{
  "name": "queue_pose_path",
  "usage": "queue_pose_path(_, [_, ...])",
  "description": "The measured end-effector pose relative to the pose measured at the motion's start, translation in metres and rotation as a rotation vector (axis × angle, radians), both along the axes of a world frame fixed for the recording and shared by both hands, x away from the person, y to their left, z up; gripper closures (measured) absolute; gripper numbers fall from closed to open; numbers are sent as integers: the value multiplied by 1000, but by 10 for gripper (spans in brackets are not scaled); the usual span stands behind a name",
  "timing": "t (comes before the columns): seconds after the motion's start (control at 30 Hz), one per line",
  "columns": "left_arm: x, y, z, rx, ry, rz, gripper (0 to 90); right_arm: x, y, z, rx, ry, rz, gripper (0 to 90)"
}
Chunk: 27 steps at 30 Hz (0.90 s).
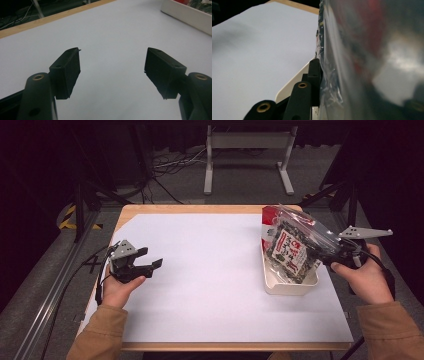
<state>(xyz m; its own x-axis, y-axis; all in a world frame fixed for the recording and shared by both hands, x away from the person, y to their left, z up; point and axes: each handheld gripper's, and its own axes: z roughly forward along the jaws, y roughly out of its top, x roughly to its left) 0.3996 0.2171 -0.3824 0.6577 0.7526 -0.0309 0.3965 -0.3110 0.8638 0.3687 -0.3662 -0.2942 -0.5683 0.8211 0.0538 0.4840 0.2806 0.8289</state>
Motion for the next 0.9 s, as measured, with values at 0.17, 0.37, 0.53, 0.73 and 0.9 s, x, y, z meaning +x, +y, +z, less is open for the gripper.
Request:
queue_pose_path(0.17, [-8, 6, -5, 15, 12, 1, 291, -2, 0, -3, 4, -57, -22, 615])
queue_pose_path(0.37, [-18, 12, -8, 18, 11, 2, 290, -8, -3, -8, 58, -111, -51, 464])
queue_pose_path(0.53, [-29, 12, -6, 16, -4, -4, 288, -20, -7, -9, 108, -187, -72, 356])
queue_pose_path(0.73, [-46, 7, 0, 20, -45, -33, 286, -43, -9, -15, 87, -270, -99, 327])
queue_pose_path(0.9, [-58, 6, 1, 14, -72, -54, 285, -60, -5, -24, 75, -318, -99, 330])
